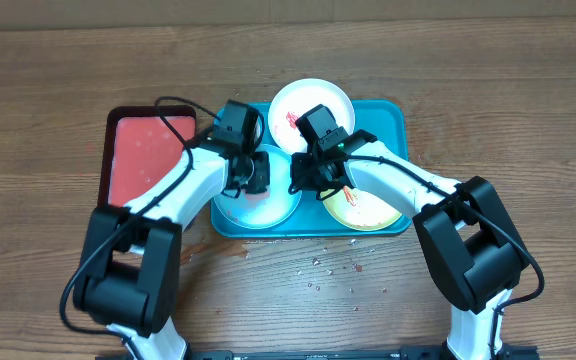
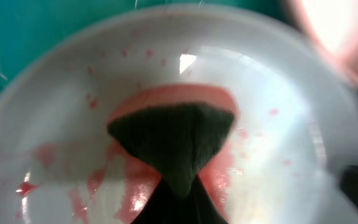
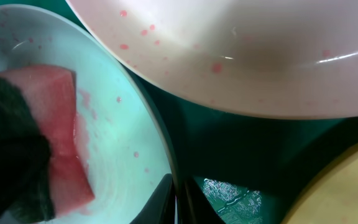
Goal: Clean dirty plates on tray and stack at the side
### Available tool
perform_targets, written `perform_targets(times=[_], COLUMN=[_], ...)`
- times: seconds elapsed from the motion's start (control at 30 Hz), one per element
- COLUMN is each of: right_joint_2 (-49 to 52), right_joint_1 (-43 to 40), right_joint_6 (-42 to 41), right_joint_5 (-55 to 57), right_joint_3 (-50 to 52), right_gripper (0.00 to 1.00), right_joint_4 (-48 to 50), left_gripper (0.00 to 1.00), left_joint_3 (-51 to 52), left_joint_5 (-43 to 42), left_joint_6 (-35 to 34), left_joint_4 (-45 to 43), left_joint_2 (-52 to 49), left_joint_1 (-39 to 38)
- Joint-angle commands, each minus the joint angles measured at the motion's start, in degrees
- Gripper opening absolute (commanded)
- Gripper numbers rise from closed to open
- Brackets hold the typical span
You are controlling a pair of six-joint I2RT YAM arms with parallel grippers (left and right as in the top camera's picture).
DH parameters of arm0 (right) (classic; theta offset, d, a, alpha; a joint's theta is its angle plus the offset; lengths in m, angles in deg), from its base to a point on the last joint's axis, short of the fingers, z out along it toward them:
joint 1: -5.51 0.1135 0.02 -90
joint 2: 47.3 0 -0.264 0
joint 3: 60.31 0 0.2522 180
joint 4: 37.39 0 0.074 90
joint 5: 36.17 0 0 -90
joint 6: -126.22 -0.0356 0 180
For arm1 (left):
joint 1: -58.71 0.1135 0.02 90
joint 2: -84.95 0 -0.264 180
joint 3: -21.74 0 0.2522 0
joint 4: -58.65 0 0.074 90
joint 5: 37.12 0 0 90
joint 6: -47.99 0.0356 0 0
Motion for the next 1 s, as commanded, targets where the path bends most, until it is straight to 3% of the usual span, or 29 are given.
perform_targets(times=[0.0,0.2,0.3,0.57,0.7,0.97], right_joint_2=[0.11,0.11,0.11,-0.22,-2.84,-7.72], right_joint_1=[0.17,0.17,0.17,0.17,0.37,0.79], right_joint_6=[-0.24,-0.24,-0.24,-0.20,1.99,8.41], right_joint_5=[0.37,0.35,0.35,0.13,0.15,3.98], right_joint_3=[0.13,0.13,0.13,-0.72,-2.95,-7.74], right_gripper=[0.07,0.07,0.05,0.04,0.04,0.04], right_joint_4=[0.22,-0.22,-0.17,0.17,-0.87,-1.55], left_gripper=[0.04,0.04,0.04,0.04,0.05,0.04], left_joint_3=[0.90,0.87,-0.07,-10.71,-18.56,-21.35], left_joint_5=[1.79,23.85,29.88,27.02,29.03,25.00], left_joint_6=[-1.14,-0.79,-0.81,-3.67,-9.14,-8.33], left_joint_4=[-0.28,2.62,5.64,14.40,20.33,21.86], left_joint_2=[-2.21,-2.25,-2.23,-0.70,4.79,17.11], left_joint_1=[0.33,0.79,0.98,1.05,2.10,11.80])
